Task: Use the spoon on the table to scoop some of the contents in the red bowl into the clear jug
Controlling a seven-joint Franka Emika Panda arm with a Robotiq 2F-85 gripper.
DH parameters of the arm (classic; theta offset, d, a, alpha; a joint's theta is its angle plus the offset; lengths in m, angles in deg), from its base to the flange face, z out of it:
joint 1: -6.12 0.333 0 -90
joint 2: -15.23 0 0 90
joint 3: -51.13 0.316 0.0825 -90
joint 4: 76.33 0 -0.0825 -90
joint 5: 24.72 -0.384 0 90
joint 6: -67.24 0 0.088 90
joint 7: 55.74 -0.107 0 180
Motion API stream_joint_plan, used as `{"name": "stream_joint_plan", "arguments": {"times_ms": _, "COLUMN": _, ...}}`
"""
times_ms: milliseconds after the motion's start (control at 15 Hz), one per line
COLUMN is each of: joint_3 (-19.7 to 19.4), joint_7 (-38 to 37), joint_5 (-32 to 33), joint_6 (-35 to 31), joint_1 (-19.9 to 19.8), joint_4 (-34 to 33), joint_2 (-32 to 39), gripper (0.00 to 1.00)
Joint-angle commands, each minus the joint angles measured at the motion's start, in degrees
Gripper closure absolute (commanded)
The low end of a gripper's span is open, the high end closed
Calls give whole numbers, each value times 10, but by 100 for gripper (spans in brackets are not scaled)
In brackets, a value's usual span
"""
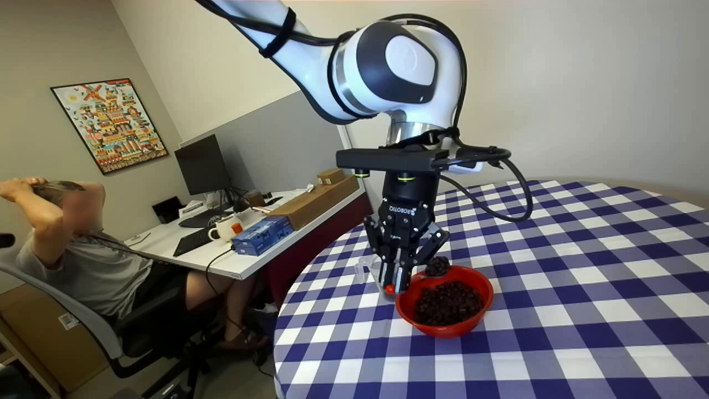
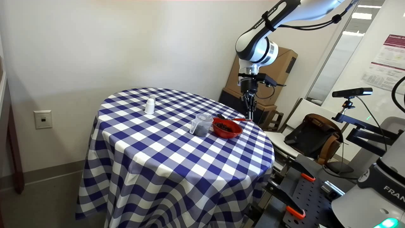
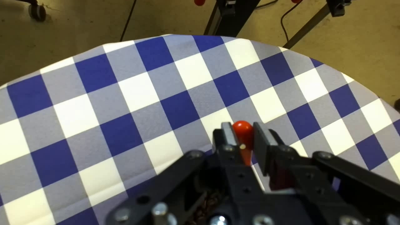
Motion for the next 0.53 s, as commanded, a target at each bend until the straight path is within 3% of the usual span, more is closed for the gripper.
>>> {"name": "stream_joint_plan", "arguments": {"times_ms": 0, "joint_3": 5, "joint_7": 23, "joint_5": -25, "joint_6": 13, "joint_1": 4, "joint_4": 27, "joint_2": -42, "gripper": 93}}
{"name": "stream_joint_plan", "arguments": {"times_ms": 467, "joint_3": 14, "joint_7": 16, "joint_5": -29, "joint_6": 9, "joint_1": 30, "joint_4": 35, "joint_2": -56, "gripper": 93}}
